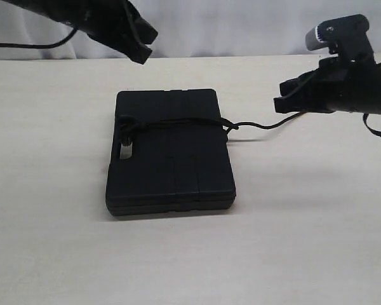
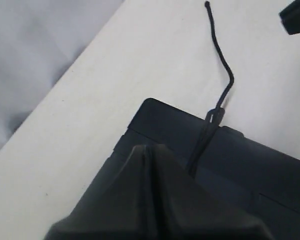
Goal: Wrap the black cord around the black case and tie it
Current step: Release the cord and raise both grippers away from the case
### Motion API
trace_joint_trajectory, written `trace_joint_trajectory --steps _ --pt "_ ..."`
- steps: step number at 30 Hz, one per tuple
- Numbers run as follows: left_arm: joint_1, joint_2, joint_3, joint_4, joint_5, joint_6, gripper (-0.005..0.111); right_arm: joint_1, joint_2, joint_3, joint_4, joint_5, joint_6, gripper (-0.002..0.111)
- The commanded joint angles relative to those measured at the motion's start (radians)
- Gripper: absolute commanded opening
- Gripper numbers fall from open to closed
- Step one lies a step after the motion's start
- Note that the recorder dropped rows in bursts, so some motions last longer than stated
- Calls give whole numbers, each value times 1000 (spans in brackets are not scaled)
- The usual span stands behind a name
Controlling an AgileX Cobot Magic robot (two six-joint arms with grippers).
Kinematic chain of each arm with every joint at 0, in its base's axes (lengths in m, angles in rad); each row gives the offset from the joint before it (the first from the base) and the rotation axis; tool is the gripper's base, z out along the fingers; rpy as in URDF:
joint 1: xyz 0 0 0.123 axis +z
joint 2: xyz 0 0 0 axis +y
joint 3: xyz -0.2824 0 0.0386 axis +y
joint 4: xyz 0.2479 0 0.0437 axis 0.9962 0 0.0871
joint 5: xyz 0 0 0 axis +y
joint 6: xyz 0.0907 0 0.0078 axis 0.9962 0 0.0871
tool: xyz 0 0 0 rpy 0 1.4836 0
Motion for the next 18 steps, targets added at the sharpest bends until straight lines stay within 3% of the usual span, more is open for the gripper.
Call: trace_joint_trajectory --steps 1,5,7,18 --pt "1 -183 168 -60 -210 -18 0 1 -147 90 52 16 -1 4" --pt "-1 -399 307 -227 -390 -16 0 1 -332 178 74 16 -17 4" --pt "-1 -500 359 -241 -417 -16 0 1 -416 202 74 20 11 4" --pt "-1 -876 523 -232 -411 -14 0 1 -726 291 74 42 79 4"
